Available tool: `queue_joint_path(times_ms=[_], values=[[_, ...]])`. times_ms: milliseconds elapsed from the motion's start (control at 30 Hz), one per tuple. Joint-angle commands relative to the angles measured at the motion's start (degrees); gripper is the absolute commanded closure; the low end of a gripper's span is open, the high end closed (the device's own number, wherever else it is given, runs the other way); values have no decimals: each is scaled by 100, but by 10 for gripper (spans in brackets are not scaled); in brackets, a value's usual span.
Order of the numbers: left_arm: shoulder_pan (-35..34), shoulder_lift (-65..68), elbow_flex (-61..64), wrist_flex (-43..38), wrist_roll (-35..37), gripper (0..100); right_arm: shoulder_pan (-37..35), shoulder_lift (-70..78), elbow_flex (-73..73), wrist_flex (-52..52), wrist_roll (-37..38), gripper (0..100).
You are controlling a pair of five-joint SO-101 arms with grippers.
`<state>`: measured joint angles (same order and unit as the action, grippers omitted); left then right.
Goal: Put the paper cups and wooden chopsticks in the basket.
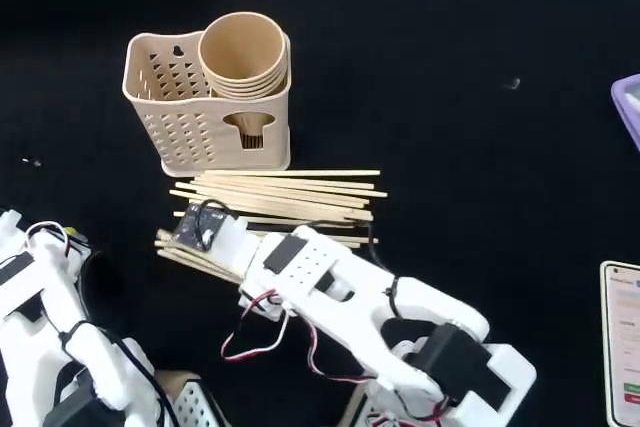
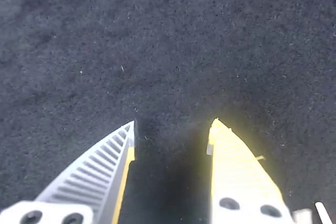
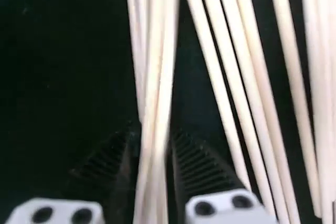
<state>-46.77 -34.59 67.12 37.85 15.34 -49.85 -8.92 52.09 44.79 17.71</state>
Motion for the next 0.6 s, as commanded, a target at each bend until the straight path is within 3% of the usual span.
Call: queue_joint_path(times_ms=[0, 233, 567], values=[[4, -141, -268, -53, 9, 776, 79, -567, -110, 413, -9, 988], [31, -141, -277, -53, 9, 776, 510, -1877, -84, 1301, 158, 988], [31, -141, -277, -53, 9, 776, 941, -2396, 66, 1380, 571, 988]])
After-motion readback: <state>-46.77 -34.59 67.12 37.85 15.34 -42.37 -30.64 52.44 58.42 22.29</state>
